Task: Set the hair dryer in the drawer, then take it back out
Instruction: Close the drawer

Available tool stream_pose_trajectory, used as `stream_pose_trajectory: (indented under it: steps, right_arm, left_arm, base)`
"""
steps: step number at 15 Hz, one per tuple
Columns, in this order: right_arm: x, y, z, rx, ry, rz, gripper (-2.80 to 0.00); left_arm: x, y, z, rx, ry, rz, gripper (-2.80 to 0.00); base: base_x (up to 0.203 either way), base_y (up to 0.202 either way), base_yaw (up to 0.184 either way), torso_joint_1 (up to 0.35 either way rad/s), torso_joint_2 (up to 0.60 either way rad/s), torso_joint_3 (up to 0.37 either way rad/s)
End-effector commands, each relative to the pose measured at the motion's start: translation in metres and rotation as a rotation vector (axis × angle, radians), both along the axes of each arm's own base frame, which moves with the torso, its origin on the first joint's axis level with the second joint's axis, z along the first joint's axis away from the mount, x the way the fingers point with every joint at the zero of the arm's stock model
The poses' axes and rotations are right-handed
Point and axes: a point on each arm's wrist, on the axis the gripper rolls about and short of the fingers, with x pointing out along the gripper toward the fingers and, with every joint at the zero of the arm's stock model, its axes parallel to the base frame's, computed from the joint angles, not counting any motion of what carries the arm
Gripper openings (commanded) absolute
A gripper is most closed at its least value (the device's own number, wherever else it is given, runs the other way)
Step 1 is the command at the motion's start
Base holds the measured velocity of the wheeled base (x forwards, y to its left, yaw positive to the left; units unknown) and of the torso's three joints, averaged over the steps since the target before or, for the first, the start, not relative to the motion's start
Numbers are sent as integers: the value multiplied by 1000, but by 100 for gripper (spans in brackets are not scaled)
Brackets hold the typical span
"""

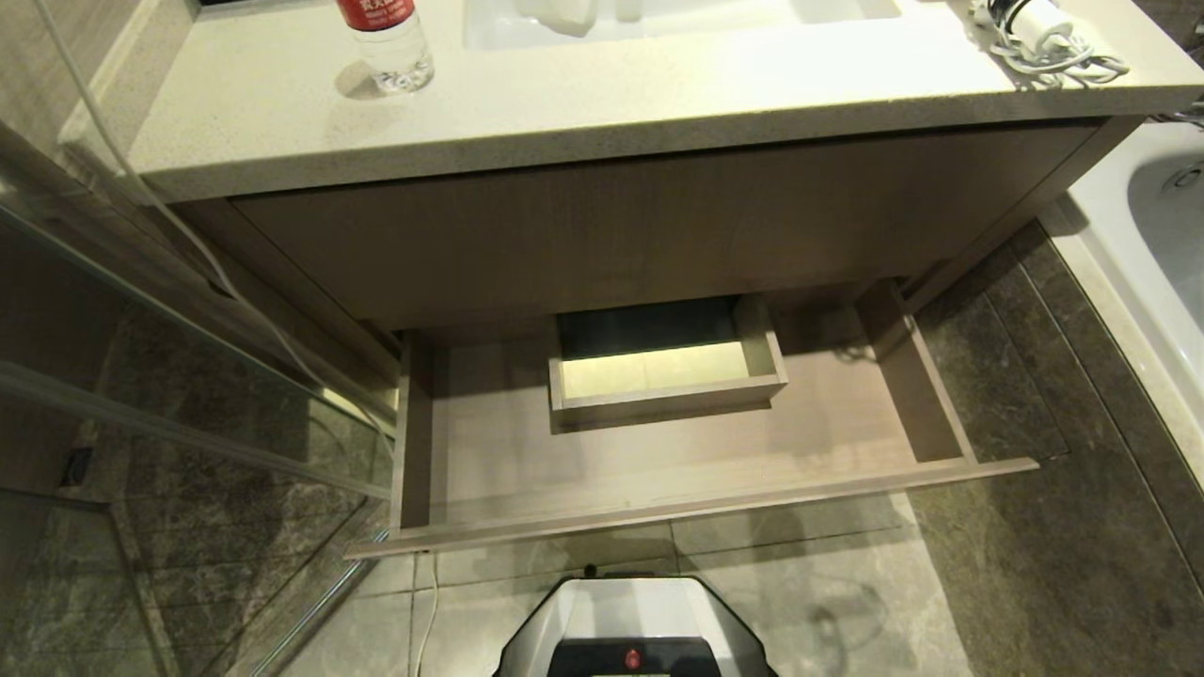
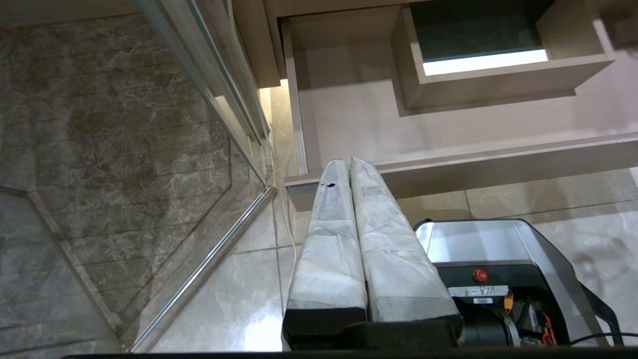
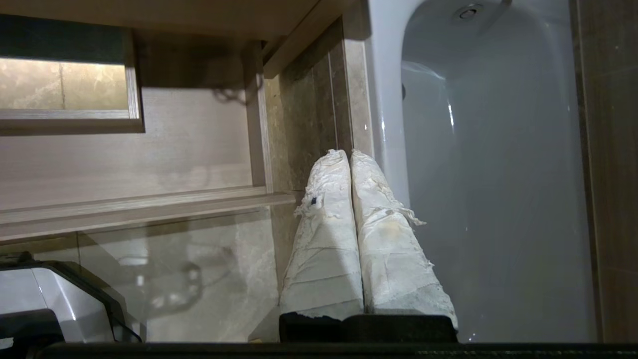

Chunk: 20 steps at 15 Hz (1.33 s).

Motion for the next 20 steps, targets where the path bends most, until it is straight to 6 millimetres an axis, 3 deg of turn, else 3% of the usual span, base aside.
stream_pose_trajectory:
  steps: [1, 7, 16, 20]
  right_arm:
    - [0, 0, -4, 0, 19, -2, -280]
    - [-1, 0, -16, 5, 54, -6, -280]
    - [2, -1, -25, 9, 92, -9, -280]
    - [4, -1, -35, 14, 132, -9, -280]
  left_arm:
    - [0, 0, 0, 0, 1, 0, -280]
    - [0, 0, 0, 0, 0, 0, -280]
    - [0, 0, 0, 0, 0, 0, -280]
    - [0, 0, 0, 0, 1, 0, -280]
  base:
    - [0, 0, 0, -207, 325, 105]
    - [0, 0, 0, -230, 377, 141]
    - [0, 0, 0, -348, 515, 163]
    - [0, 0, 0, -105, 394, 248]
